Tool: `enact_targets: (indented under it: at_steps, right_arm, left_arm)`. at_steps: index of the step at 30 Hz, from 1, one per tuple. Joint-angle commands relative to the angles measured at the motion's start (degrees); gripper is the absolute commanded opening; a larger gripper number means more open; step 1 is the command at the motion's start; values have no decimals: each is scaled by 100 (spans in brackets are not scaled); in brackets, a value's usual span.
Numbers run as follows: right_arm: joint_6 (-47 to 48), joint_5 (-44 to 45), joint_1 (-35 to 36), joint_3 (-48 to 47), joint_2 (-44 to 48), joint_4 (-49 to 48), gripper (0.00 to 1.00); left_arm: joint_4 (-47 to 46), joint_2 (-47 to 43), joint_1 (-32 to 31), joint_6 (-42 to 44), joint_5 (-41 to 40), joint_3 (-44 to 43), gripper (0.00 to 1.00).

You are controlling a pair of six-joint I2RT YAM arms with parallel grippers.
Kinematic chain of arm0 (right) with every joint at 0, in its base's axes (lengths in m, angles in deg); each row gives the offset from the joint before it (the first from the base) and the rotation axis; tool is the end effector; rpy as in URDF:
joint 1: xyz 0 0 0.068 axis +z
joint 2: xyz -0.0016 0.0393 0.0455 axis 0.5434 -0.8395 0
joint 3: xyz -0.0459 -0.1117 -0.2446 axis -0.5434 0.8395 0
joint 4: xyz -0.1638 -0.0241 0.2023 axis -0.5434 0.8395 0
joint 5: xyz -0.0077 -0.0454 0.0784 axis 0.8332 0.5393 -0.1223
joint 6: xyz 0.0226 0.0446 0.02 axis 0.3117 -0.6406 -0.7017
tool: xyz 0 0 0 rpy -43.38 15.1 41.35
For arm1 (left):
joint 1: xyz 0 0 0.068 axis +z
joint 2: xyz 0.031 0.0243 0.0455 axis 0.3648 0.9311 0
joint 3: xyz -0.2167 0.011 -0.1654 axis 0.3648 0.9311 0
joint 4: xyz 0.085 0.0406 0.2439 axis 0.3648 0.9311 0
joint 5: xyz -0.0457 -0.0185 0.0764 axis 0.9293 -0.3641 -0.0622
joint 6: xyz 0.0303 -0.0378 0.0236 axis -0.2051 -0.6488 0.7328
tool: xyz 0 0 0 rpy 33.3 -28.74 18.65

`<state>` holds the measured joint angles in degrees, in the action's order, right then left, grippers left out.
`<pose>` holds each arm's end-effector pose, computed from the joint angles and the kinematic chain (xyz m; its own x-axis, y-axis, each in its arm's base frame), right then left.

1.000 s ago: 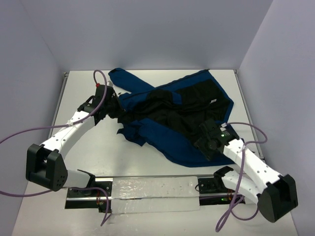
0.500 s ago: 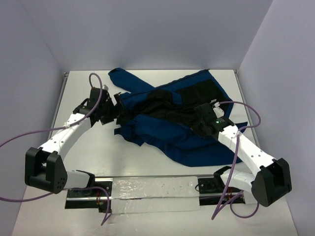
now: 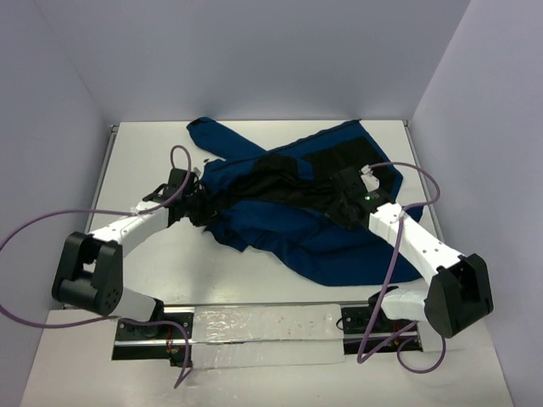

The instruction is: Zip up the jacket

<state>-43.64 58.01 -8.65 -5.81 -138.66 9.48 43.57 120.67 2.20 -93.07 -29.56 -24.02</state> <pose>0.2213 0.0909 0.2421 -0.6906 0.5663 -0.4498 0.4752 0.8242 0.3081 0.2634 -0.1002 0.1950 -0.8629 -0.4009 -0.3077 -0.1904 0.8220 -0.5368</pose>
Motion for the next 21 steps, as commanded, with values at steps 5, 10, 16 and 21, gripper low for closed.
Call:
enact_targets:
  at_steps: [5, 10, 16, 21]
  right_arm:
    - [1251, 395, -225, -2381, -1031, -854, 0]
    - [1953, 342, -229, -3733, -1495, -1141, 0]
    - [2706, -207, -212, -4875, -1855, -715, 0]
    - [3061, 190, -228, -4593, -1834, -726, 0]
  left_arm:
    - [-268, 211, -41, 215, 530, -958, 0]
    - [116, -7, -45, 409, 727, -1116, 0]
    - [1234, -613, -367, 485, 358, -1570, 0]
    - [1291, -1009, -1830, -136, -178, -1636, 0]
